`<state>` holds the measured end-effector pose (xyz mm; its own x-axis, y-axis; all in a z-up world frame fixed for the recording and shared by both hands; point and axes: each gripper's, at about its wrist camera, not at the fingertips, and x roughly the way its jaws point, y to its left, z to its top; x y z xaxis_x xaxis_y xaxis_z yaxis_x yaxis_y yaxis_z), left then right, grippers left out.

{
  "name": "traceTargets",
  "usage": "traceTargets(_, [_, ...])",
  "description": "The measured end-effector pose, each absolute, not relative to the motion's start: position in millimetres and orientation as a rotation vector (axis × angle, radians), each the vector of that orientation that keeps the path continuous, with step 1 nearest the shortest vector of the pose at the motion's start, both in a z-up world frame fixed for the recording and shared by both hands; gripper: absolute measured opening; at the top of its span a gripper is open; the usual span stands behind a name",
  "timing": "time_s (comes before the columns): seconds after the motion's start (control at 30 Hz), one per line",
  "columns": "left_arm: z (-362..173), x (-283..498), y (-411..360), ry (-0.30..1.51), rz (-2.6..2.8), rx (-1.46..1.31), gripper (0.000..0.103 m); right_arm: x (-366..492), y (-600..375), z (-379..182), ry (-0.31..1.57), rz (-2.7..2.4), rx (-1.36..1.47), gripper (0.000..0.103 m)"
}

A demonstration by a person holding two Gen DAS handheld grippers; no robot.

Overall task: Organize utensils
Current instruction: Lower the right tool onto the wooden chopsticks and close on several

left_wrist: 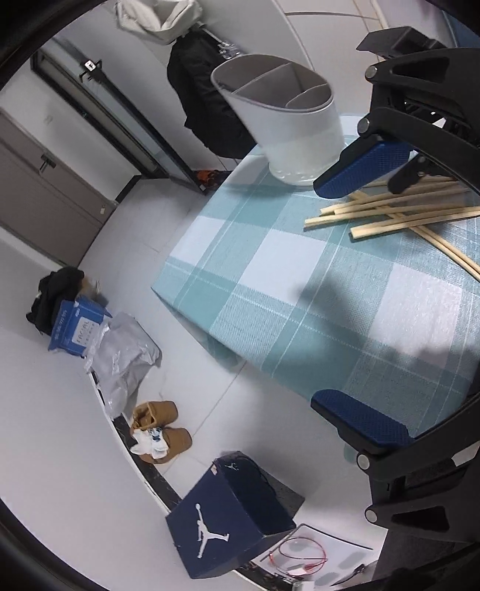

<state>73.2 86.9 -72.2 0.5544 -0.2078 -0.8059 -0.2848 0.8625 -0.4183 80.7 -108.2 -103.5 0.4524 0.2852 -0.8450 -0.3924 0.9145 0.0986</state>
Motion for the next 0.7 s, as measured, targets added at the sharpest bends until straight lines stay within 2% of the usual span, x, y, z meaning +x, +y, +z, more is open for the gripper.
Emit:
traceTargets(0.07, [-76,74,91,1.002,0.055,-0.56,0.102,87,-103,-109,1.016,0.398,-0.157,0.037])
traceTargets(0.13, [-78,75,94,1.01,0.07,-0.566,0.102,94,-101,-118,1.046,0.389,-0.166,0.023])
traceTargets(0.4, [-76,77,98,1.003,0.059,-0.59,0.102,99,-98,-125,1.073,0.398,-0.218,0.02])
traceTargets(0.5, [-74,77,97,1.0,0.052,-0.585,0.102,98,-94,-126,1.082,0.421,-0.239,0.014])
traceTargets(0.57, [-74,76,98,0.999,0.052,-0.584,0.101,99,-92,-125,1.085,0.433,-0.252,0.006])
traceTargets(0.7, [-74,75,100,0.998,0.063,-0.588,0.102,99,-94,-121,1.089,0.454,-0.233,0.005])
